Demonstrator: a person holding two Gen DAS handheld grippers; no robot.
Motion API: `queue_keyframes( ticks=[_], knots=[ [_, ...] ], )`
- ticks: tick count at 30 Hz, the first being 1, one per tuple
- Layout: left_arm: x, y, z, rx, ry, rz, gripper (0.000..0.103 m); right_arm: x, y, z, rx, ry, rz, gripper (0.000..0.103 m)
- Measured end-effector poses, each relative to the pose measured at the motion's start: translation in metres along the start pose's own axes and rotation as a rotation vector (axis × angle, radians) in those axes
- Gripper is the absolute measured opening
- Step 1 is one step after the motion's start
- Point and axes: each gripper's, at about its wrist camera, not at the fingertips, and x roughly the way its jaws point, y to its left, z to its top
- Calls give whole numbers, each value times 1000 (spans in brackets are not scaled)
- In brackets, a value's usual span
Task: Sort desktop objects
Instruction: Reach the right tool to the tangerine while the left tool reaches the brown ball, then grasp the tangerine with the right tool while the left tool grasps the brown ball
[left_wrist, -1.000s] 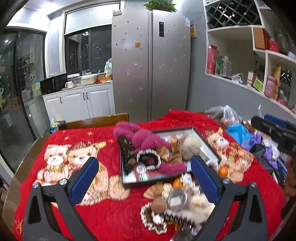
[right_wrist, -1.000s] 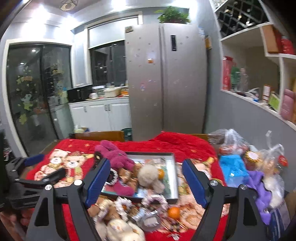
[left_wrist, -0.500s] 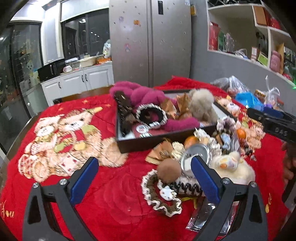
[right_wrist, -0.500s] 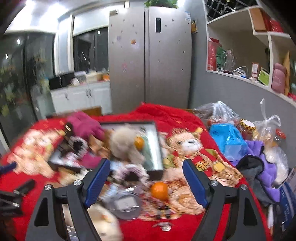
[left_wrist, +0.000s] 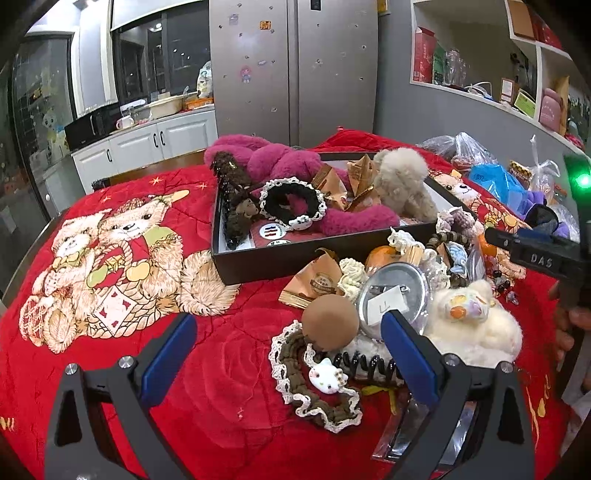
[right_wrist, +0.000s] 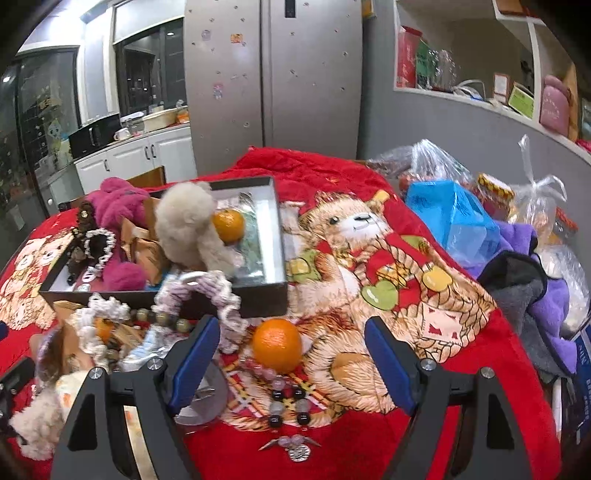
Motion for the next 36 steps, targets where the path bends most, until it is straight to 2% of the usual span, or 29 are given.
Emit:
queue_keyframes(
  ticks=[12,18,20,23,25,27,33,36],
  knots=[
    [6,0,-2,-3,36,-43,102,27,2,-8,-14,77,2,83],
    [12,5,-4,-38,64,-98,100,37,-7,-8,37,104,49,83],
    [13,7,-4,-53,70,-127,92,40,-9,-8,53,119,58,77],
    [10,5,-4,-45,67,-159,82,43,-8,-9,49,133,84,61],
    [9,1,-4,-25,59,-160,78,42,-3,-9,28,130,90,47],
    [7,-2,-4,-6,49,-161,76,40,3,-9,0,127,98,40],
    [3,3,-2,-2,46,-162,77,36,3,-11,6,128,112,40],
    [3,9,-2,-13,40,-124,79,35,1,-12,20,132,125,40]
  ],
)
